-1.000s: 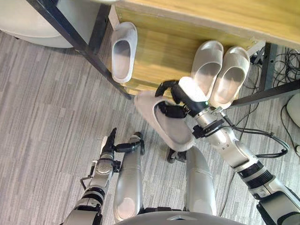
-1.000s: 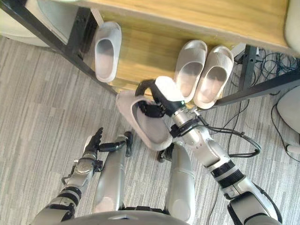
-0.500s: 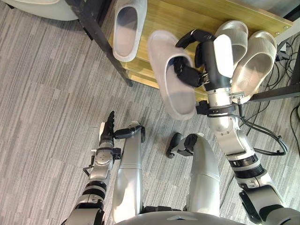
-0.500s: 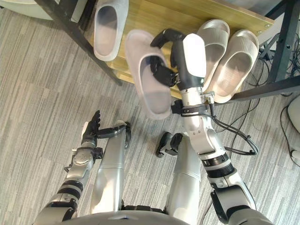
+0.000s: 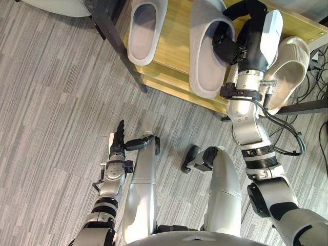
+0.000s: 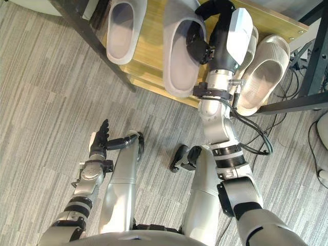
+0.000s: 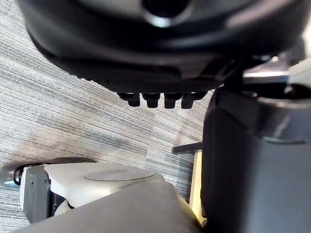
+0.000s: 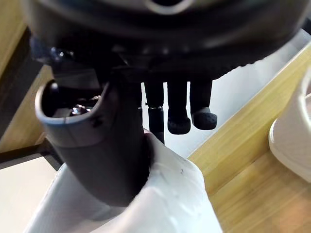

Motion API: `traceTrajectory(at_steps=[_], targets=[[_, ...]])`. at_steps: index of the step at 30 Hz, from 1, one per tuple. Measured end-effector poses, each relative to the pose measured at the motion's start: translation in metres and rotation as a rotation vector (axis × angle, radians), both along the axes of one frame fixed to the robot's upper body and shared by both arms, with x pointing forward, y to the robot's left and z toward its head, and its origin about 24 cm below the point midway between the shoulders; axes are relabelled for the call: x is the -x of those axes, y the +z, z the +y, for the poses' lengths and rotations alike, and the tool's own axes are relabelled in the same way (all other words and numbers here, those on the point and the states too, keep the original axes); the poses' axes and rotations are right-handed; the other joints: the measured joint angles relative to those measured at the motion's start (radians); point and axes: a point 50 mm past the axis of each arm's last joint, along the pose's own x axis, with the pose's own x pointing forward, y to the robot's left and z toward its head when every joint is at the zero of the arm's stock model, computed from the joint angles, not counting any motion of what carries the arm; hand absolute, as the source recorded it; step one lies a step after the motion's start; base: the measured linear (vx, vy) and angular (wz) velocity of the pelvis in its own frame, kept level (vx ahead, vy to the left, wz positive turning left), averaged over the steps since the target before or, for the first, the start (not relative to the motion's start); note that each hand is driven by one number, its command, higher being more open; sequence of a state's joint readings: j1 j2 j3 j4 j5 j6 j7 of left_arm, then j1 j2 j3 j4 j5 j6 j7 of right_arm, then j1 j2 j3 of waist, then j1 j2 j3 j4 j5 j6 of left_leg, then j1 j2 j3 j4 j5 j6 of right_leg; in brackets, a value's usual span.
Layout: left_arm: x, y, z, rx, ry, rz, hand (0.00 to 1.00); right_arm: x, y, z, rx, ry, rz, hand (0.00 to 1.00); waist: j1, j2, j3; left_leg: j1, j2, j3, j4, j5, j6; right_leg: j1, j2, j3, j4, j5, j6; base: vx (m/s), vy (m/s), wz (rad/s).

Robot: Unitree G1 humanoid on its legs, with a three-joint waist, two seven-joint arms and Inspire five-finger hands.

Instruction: Organize the slippers on the shoe rack

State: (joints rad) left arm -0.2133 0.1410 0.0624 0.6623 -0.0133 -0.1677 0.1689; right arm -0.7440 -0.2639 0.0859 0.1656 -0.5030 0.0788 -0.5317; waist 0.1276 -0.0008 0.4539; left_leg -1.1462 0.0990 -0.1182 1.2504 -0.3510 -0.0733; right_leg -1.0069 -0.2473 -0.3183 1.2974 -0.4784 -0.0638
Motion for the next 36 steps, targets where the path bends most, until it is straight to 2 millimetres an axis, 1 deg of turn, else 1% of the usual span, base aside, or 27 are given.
traceTrajectory(at_steps=[3,9,10,18,22,33,36], targets=[[0.0,0.0,-0.002,0.025,0.009,-0.006,1.0,-0.012,0.01,0.0,-0.039,0.003,0.013,0.0,0.01,0.0,-0.001,-0.011,-0.003,-0.014,-0.002,0.004,-0.007,-0.002,-0.002,-0.016,0.001,-0.005,-0.007,0.0,-0.011,0.09],[-0.001,0.001,-0.006,0.041,0.018,-0.013,1.0,-0.025,0.021,0.001,-0.049,0.004,0.037,0.0,0.017,0.0,-0.005,-0.023,-0.017,-0.03,-0.004,0.007,-0.012,-0.002,-0.014,-0.034,0.007,-0.017,-0.015,0.01,-0.002,0.11],[-0.001,0.001,-0.007,0.053,0.021,-0.014,1.0,-0.029,0.022,0.001,-0.05,0.0,0.049,1.0,0.021,0.0,-0.005,-0.026,-0.02,-0.033,-0.004,0.007,-0.013,-0.002,-0.016,-0.038,0.007,-0.02,-0.015,0.01,0.01,0.11],[-0.001,0.0,-0.014,0.071,0.029,-0.014,1.0,-0.043,0.02,0.002,-0.081,0.015,0.124,1.0,0.038,0.0,-0.021,-0.046,-0.041,-0.057,-0.004,0.013,-0.022,0.002,-0.034,-0.068,0.01,-0.029,-0.016,0.0,0.027,0.11],[-0.001,-0.002,-0.017,0.078,0.03,-0.007,1.0,-0.044,0.019,0.003,-0.114,0.034,0.136,1.0,0.042,-0.001,-0.027,-0.047,-0.053,-0.067,-0.004,0.014,-0.025,0.011,-0.045,-0.081,0.014,-0.038,-0.019,-0.02,0.031,0.13],[0.0,-0.005,-0.016,0.075,0.049,0.008,1.0,-0.043,0.018,0.012,-0.173,0.078,0.124,1.0,0.042,-0.001,-0.034,-0.04,-0.053,-0.065,-0.004,0.014,-0.025,0.016,-0.046,-0.079,0.015,-0.039,-0.019,-0.02,0.029,0.0],[0.0,-0.005,-0.017,0.076,0.049,0.008,1.0,-0.039,0.016,0.014,-0.183,0.095,0.113,1.0,0.043,-0.001,-0.034,-0.04,-0.053,-0.065,-0.004,0.014,-0.025,0.017,-0.046,-0.079,0.015,-0.039,-0.019,-0.02,0.039,0.0]])
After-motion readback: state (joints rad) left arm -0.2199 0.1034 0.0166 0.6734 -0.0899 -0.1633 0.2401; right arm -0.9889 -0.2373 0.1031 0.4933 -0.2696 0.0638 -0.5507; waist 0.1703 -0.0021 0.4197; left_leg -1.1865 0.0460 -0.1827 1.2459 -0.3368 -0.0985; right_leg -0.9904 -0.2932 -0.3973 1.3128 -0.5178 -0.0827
